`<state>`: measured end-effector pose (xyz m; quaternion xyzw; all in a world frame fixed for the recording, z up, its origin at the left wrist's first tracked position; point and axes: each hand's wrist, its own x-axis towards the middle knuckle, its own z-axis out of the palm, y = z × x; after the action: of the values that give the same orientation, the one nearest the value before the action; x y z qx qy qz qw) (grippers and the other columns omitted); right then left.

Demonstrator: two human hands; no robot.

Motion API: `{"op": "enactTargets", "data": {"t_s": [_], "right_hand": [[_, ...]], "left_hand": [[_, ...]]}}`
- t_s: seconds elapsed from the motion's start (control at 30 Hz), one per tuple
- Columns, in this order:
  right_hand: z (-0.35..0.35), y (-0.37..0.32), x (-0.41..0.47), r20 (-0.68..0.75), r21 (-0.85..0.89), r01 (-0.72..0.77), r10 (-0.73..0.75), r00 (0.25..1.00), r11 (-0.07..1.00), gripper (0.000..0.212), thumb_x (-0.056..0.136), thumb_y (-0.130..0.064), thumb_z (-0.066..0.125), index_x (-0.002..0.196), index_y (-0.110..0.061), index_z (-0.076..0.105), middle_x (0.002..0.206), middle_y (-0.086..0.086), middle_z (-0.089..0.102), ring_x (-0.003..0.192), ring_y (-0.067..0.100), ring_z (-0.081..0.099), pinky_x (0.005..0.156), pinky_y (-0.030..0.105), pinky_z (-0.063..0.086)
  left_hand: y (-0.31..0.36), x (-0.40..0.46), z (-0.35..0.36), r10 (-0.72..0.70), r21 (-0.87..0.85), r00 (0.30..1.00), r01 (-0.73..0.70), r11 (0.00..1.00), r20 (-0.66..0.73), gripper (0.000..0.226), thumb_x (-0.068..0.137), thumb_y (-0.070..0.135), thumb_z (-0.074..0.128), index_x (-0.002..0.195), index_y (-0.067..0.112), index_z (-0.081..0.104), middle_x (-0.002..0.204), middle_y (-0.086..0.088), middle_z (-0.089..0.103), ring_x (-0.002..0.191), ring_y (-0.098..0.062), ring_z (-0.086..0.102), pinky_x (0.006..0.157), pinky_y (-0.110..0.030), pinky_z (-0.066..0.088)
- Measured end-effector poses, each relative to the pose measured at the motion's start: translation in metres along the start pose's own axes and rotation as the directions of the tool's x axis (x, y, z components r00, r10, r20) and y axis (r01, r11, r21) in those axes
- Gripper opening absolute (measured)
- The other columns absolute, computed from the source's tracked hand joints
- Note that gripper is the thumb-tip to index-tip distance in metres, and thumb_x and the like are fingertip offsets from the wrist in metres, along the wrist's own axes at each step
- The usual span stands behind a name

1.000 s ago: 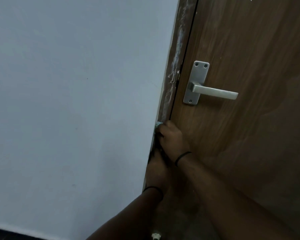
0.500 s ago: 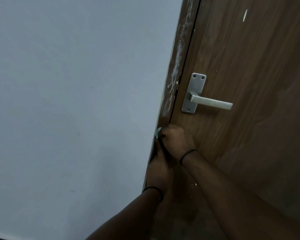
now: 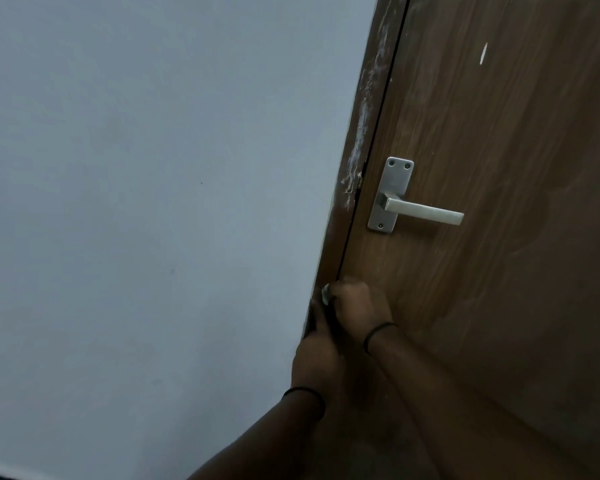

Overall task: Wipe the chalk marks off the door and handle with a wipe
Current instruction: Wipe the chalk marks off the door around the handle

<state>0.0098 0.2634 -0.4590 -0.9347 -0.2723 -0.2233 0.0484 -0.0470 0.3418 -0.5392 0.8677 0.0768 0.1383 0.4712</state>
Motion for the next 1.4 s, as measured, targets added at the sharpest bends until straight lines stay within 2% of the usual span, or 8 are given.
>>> {"op": "enactTargets", "data": {"t_s": [0.13,0.23,0.5,0.73,0.93,1.17,1.3,1.4], "right_hand": [[-0.038,-0.011,0.02,-0.109,-0.073,0.003,-0.011,0.994,0.997,0.018,0.09,-0.006,0.052,0.094,-0.015,0.067,0.098,0.009,0.062,0.081,0.026,0.063,0.064,0.03,0.049],[-0.094,-0.026,0.05,-0.324,-0.256,-0.027,-0.059,0.944,0.966,0.016,0.083,0.003,0.055,0.087,-0.007,0.067,0.088,0.014,0.064,0.074,0.032,0.065,0.056,0.033,0.047],[-0.173,-0.015,0.096,-0.423,-0.31,-0.085,-0.057,0.904,0.947,0.025,0.085,-0.002,0.048,0.087,-0.011,0.071,0.088,0.008,0.069,0.082,0.026,0.063,0.065,0.031,0.042],[-0.132,-0.018,0.075,-0.279,-0.4,-0.019,-0.101,0.955,0.916,0.007,0.075,-0.022,0.064,0.071,-0.021,0.07,0.073,0.001,0.066,0.088,0.024,0.057,0.081,0.04,0.032],[-0.151,-0.021,0.096,-0.489,-0.228,-0.193,0.059,0.87,0.954,0.013,0.066,-0.006,0.059,0.071,-0.018,0.063,0.07,0.0,0.063,0.086,0.027,0.054,0.078,0.039,0.028],[-0.136,-0.018,0.077,-0.314,-0.331,-0.093,-0.016,0.949,0.939,0.006,0.076,-0.026,0.063,0.074,-0.022,0.067,0.077,0.001,0.065,0.09,0.024,0.056,0.084,0.04,0.029],[-0.155,-0.015,0.097,-0.494,-0.237,-0.163,0.026,0.869,0.958,0.018,0.071,-0.011,0.061,0.082,-0.023,0.069,0.082,-0.003,0.067,0.089,0.023,0.057,0.079,0.037,0.026],[-0.17,-0.006,0.11,-0.592,-0.02,-0.111,0.078,0.803,0.994,0.025,0.076,-0.003,0.058,0.092,-0.018,0.072,0.092,0.001,0.07,0.086,0.021,0.063,0.081,0.034,0.042]], "left_hand": [[0.003,-0.004,-0.006,0.021,-0.064,1.0,-0.02,0.998,0.017,0.097,0.076,0.073,0.032,0.156,0.028,0.004,0.128,-0.009,0.06,0.106,-0.028,0.063,0.092,-0.036,0.051],[0.028,0.007,-0.015,0.012,-0.227,1.0,-0.012,0.974,-0.002,0.07,0.097,0.049,0.045,0.153,0.016,0.022,0.138,-0.012,0.053,0.116,-0.03,0.056,0.102,-0.04,0.044],[0.091,0.034,-0.038,0.31,0.118,0.934,-0.292,0.949,-0.178,0.103,0.097,0.03,0.05,0.135,0.037,-0.045,0.109,-0.011,0.066,0.076,-0.024,0.065,0.067,-0.041,0.06],[0.089,0.05,-0.037,0.284,0.232,0.949,-0.248,0.941,-0.135,0.048,0.103,0.034,0.038,0.147,0.017,0.027,0.132,-0.008,0.058,0.107,-0.025,0.063,0.093,-0.035,0.052],[0.093,0.05,-0.04,0.205,0.088,0.974,-0.197,0.976,-0.094,0.078,0.103,0.047,0.033,0.148,0.031,-0.029,0.149,-0.012,0.042,0.114,-0.03,0.06,0.091,-0.039,0.053],[0.1,0.056,-0.044,0.216,0.34,0.975,-0.184,0.922,-0.058,0.039,0.101,0.021,0.04,0.138,0.009,0.043,0.115,-0.01,0.069,0.098,-0.028,0.067,0.083,-0.04,0.056],[0.109,0.059,-0.049,0.159,0.316,0.987,-0.143,0.938,-0.025,0.078,0.102,0.028,0.037,0.15,0.006,-0.021,0.12,-0.014,0.065,0.1,-0.03,0.066,0.078,-0.042,0.054],[0.107,0.06,-0.05,0.155,0.318,0.988,-0.138,0.938,-0.028,0.085,0.103,0.028,0.037,0.143,0.011,-0.035,0.121,-0.016,0.064,0.097,-0.029,0.067,0.08,-0.044,0.058]]}}
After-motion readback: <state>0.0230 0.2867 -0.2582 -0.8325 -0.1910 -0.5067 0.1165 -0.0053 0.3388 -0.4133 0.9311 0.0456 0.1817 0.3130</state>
